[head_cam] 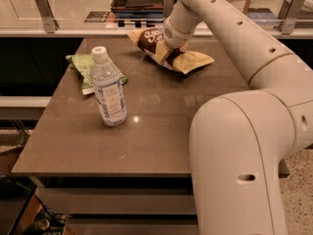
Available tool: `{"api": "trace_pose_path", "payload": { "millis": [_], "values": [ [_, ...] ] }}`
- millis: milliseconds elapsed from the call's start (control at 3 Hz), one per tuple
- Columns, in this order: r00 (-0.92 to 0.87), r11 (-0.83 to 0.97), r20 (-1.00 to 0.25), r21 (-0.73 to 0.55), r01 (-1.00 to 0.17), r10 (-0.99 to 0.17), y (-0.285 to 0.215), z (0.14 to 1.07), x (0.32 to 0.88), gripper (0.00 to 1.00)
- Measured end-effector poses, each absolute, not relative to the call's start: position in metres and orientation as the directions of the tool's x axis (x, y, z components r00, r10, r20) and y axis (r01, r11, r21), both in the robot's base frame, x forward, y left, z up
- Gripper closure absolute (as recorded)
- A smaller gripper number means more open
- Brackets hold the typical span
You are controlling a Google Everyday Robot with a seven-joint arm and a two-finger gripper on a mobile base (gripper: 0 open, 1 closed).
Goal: Pick brown chip bag
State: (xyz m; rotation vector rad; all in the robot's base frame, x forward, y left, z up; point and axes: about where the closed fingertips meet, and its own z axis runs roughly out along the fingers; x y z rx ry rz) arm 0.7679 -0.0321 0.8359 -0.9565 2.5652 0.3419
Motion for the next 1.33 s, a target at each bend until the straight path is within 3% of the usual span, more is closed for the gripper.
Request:
{"api": "trace_pose_path", "payload": {
  "millis": [333, 1333],
  "values": [
    [-0.696, 0.739, -0.43, 0.093, -0.668, -0.575, -0.032, 0.8376, 0.7679, 1.0],
    [-0.696, 0.738, -0.43, 0.093, -0.668, -0.575, -0.032, 0.838, 0.7679, 1.0]
  ]
}}
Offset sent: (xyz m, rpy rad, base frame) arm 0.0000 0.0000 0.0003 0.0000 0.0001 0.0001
